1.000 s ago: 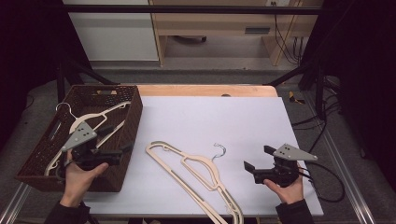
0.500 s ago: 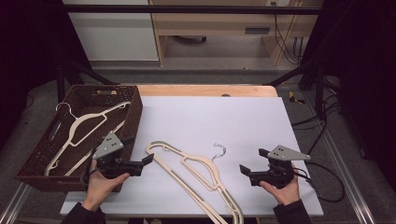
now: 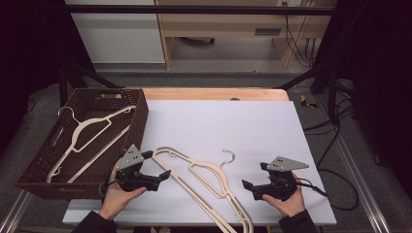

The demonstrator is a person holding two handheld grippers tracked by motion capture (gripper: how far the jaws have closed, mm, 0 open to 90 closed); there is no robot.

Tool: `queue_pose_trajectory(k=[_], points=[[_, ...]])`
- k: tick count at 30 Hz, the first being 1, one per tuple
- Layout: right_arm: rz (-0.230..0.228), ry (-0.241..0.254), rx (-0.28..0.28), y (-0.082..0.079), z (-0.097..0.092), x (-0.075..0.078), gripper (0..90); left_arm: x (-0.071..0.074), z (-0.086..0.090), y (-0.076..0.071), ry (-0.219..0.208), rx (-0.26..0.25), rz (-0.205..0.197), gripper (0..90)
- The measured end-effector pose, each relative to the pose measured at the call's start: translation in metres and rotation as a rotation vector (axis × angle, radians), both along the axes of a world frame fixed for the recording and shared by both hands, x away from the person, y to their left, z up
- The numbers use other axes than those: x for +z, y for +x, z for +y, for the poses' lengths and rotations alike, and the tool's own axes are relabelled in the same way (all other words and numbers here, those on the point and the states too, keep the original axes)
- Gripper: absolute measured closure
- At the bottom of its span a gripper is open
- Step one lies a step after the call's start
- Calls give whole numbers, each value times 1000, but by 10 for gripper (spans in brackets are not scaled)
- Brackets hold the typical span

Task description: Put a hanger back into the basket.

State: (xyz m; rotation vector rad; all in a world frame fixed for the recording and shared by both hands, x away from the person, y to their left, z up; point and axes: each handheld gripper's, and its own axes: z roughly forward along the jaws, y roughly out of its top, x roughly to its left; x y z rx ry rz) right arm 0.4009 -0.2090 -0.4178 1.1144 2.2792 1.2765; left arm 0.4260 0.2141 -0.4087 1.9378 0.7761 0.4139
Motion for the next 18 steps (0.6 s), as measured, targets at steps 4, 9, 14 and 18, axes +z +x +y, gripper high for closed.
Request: queue_pose_trajectory(k=[4, 9, 14, 18], points=[[32, 6, 11, -2, 6, -5, 122, -3, 0, 0, 2, 6, 3, 64], [77, -25, 33, -4, 13, -13, 183, -7, 0, 0, 6, 9, 12, 64], [135, -49, 84, -6, 22, -23, 284, -9, -1, 0, 14, 5, 16, 64], [174, -52, 105, -7, 29, -33, 339, -9, 0, 0, 7, 7, 20, 65]])
